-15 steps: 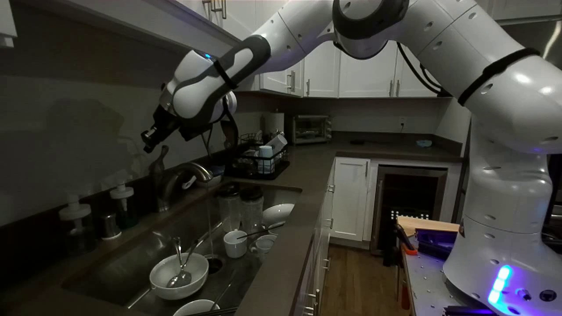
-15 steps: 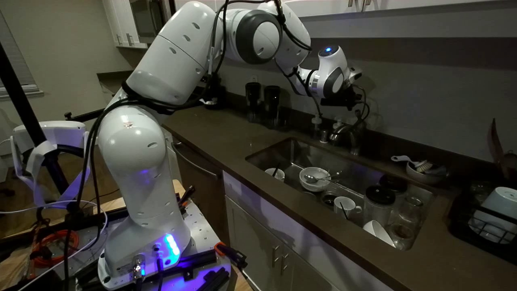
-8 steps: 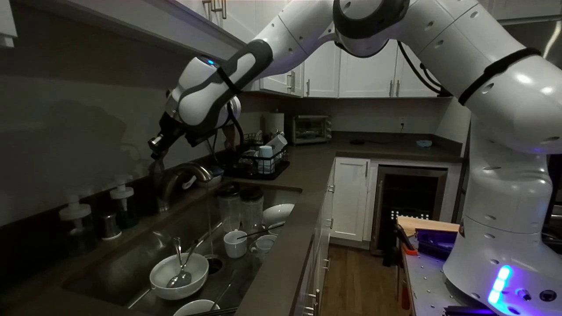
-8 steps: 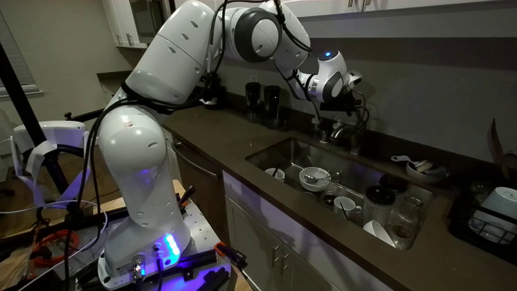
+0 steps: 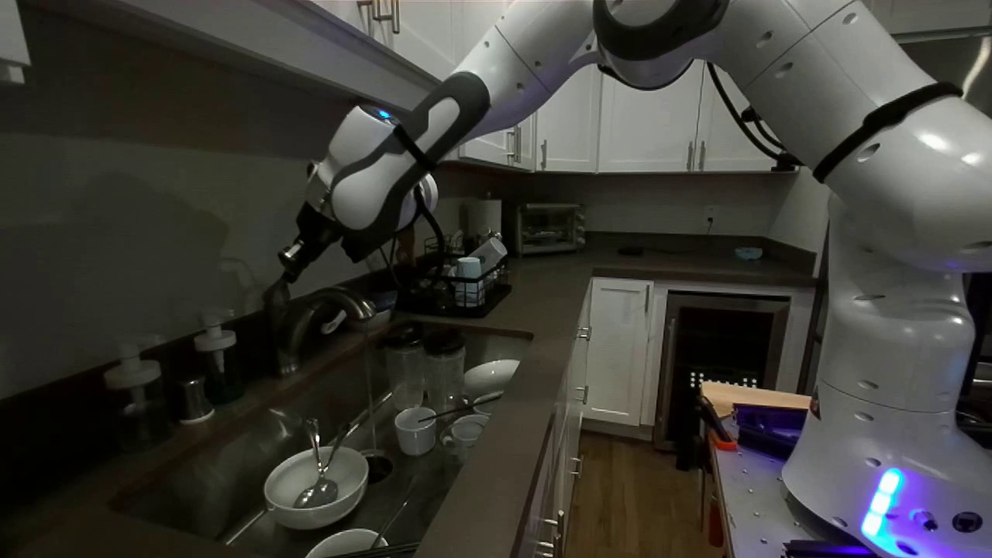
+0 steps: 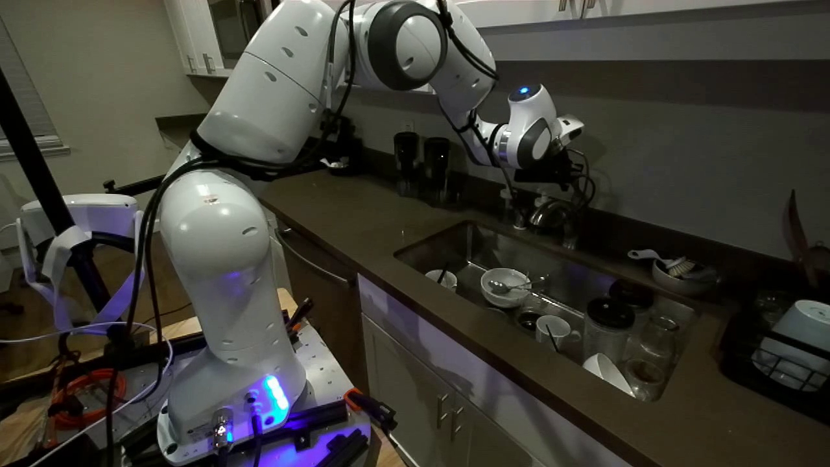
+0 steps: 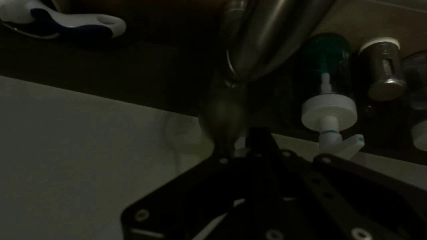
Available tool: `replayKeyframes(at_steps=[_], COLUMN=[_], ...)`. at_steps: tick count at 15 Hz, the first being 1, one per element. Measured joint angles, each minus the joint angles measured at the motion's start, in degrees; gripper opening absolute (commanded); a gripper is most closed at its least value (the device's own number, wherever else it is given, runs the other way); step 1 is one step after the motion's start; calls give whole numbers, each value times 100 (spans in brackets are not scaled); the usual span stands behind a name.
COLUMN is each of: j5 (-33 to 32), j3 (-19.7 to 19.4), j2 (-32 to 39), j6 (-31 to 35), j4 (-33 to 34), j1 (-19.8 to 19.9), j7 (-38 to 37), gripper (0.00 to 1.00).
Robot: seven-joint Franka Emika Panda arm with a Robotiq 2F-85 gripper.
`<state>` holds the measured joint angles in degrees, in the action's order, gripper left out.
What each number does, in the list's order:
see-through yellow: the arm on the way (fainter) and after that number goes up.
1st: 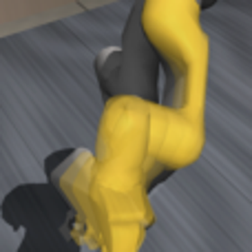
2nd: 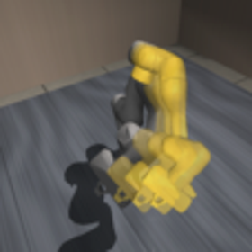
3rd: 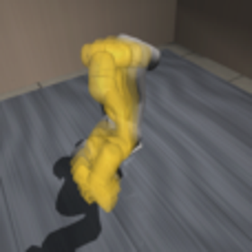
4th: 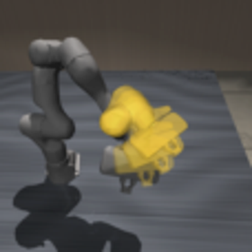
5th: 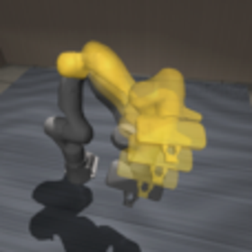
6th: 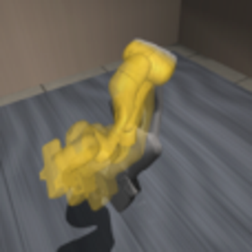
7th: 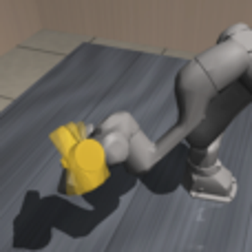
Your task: Push the faucet handle upwards
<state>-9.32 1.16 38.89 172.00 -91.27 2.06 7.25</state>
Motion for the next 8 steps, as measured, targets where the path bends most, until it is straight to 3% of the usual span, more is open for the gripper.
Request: replayKeyframes(at_steps=[8], j5=[-2], j3=[-596], j2=[-7], j6=[107], j4=[-38], j1=[-469], j7=[-254], gripper=[0])
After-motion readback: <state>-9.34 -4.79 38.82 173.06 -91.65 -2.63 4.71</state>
